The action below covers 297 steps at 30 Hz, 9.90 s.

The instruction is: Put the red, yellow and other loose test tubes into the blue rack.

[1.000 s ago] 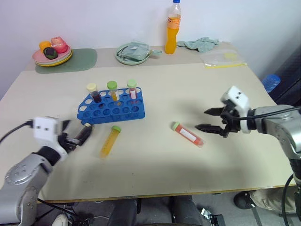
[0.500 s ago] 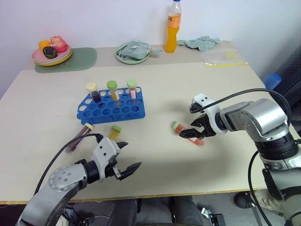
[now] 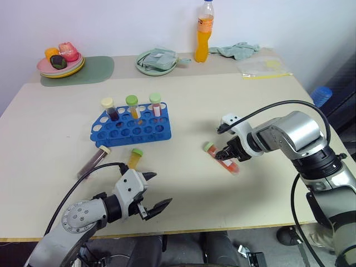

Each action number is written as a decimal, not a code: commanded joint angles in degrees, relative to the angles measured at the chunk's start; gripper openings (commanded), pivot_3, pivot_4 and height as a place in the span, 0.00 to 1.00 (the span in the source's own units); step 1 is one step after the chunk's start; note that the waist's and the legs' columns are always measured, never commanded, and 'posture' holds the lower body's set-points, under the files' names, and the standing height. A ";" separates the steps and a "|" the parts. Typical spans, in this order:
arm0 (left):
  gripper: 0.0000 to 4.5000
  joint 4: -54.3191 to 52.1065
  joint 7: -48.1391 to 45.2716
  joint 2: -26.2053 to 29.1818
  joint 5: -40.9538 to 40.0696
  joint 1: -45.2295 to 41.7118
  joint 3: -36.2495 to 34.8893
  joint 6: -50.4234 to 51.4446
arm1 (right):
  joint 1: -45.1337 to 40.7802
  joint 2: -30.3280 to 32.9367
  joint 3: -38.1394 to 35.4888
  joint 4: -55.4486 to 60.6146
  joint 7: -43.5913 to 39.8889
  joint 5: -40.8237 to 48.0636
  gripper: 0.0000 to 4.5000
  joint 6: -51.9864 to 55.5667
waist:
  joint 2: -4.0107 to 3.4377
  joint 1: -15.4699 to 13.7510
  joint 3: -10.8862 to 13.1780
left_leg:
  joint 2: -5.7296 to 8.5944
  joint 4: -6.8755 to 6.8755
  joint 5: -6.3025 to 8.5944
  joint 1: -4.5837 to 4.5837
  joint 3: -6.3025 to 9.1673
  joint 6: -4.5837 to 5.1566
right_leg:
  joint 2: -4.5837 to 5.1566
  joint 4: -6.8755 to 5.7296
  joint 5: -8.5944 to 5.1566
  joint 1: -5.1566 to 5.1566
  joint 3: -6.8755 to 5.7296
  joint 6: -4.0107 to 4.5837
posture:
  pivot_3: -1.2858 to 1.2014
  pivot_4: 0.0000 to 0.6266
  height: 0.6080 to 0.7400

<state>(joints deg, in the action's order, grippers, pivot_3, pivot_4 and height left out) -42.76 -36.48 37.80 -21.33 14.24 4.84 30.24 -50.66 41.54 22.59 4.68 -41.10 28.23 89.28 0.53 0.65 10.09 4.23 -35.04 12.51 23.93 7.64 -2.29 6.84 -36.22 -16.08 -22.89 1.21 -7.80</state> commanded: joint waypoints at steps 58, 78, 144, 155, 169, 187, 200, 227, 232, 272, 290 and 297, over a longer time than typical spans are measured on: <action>1.00 10.61 15.08 -15.79 -5.39 -2.92 -23.28 -10.37 | 6.75 -50.99 -12.37 -45.30 21.17 -26.21 0.15 -108.46 | 0.00 0.42 -0.05 | 0.03 0.06 -0.19 -0.46 0.02 -0.32 | -0.23 -0.88 0.12 -0.24 0.23 0.01 | 0.52 0.24 1.00; 1.00 8.64 17.65 -13.75 -6.59 -3.37 -23.71 -5.94 | 12.08 -50.84 -11.35 -31.98 15.72 -22.01 0.80 -106.15 | -0.02 0.56 -0.04 | 0.02 0.09 -0.20 -0.46 0.04 -0.34 | -0.25 -0.91 0.12 -0.24 0.23 0.01 | 0.52 0.24 1.00; 0.16 30.54 52.72 -24.37 15.42 -28.15 -0.07 -30.37 | 30.42 -15.34 -6.75 10.78 -13.80 -10.64 0.81 -71.44 | 0.37 -1.17 0.05 | 0.14 -0.04 -0.09 -0.39 -0.20 -0.15 | -0.07 -0.08 0.26 0.21 0.17 -0.26 | 0.52 0.24 1.00; 0.16 39.35 45.86 -30.25 19.86 -29.09 -0.50 -37.95 | 31.55 -15.62 -6.84 11.59 -11.92 -10.66 0.81 -71.33 | 0.37 -1.35 0.05 | 0.15 -0.10 -0.07 -0.39 -0.22 -0.11 | -0.10 -0.10 0.27 0.26 0.14 -0.28 | 0.52 0.24 1.00; 0.16 48.62 43.45 -33.47 22.14 -32.26 -2.57 -42.29 | 31.20 -16.30 -6.47 11.61 -11.81 -10.50 0.81 -70.75 | 0.37 -1.37 0.04 | 0.15 -0.13 -0.08 -0.40 -0.19 -0.11 | -0.13 -0.11 0.28 0.30 0.10 -0.29 | 0.52 0.24 1.00; 0.99 17.83 36.02 -26.10 -0.84 -29.10 -17.29 -19.94 | 30.87 -16.88 -6.73 12.13 -11.67 -9.53 0.81 -69.42 | 0.37 -1.03 0.05 | 0.12 -0.13 -0.08 -0.41 -0.14 -0.11 | -0.16 -0.15 0.28 0.27 0.10 -0.29 | 0.52 0.24 1.00; 0.99 14.26 21.29 18.26 -28.17 -24.10 -31.15 43.20 | 29.34 -17.66 -6.16 10.33 -13.78 -9.54 0.81 -70.10 | 0.31 0.51 0.16 | -0.01 -0.03 -0.07 -0.48 -0.01 -0.11 | -0.33 -0.43 0.21 0.13 0.17 -0.18 | 0.52 0.24 1.00; 0.18 33.36 -1.97 30.68 -10.37 -39.45 3.77 42.05 | 30.65 -17.69 -5.92 12.17 -12.39 -9.80 0.81 -68.92 | 0.35 0.63 0.18 | -0.02 0.02 -0.14 -0.41 -0.11 -0.24 | -0.26 -0.84 0.14 -0.24 0.27 -0.08 | 0.52 0.24 1.00; 0.18 25.09 -8.53 29.96 -11.30 -24.84 -12.68 25.30 | 30.22 -17.48 -5.69 11.56 -13.25 -9.56 0.81 -69.05 | 0.33 0.44 0.20 | -0.11 0.06 -0.14 -0.39 -0.16 -0.24 | -0.16 -0.88 0.12 -0.32 0.28 -0.03 | 0.52 0.24 1.00; 0.18 39.37 38.38 -29.36 21.65 -27.45 -14.38 -31.09 | 29.45 -18.20 -5.64 10.86 -13.90 -8.94 0.81 -68.08 | 0.57 -0.05 0.05 | 0.10 -0.14 -0.14 -0.39 -0.16 -0.23 | -0.12 -0.86 0.13 -0.12 0.12 -0.05 | 0.52 0.24 1.00; 0.99 35.03 36.16 -31.42 12.42 -24.38 -17.78 -30.96 | 28.80 -18.84 -7.83 10.48 -11.72 -8.46 0.81 -68.49 | 0.57 0.02 0.05 | 0.08 -0.16 -0.14 -0.40 -0.10 -0.24 | -0.15 -0.87 0.13 -0.11 0.10 -0.05 | 0.52 0.24 1.00; 0.99 21.17 26.46 -23.22 0.69 -13.32 -23.94 -24.11 | 28.31 -14.01 -12.60 12.59 -13.77 -6.09 0.81 -66.96 | 0.55 0.11 0.05 | 0.03 -0.12 -0.14 -0.41 -0.06 -0.23 | -0.16 -0.87 0.13 -0.13 0.13 -0.04 | 0.52 0.24 1.00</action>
<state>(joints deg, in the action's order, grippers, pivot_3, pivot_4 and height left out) -17.29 -7.87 13.35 -17.52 -0.15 -17.13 4.47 -21.40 26.63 12.51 14.40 -54.11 20.49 22.25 1.08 0.76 10.14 4.25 -35.17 12.37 23.53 7.58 -2.52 6.68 -37.07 -15.95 -23.01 1.34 -7.84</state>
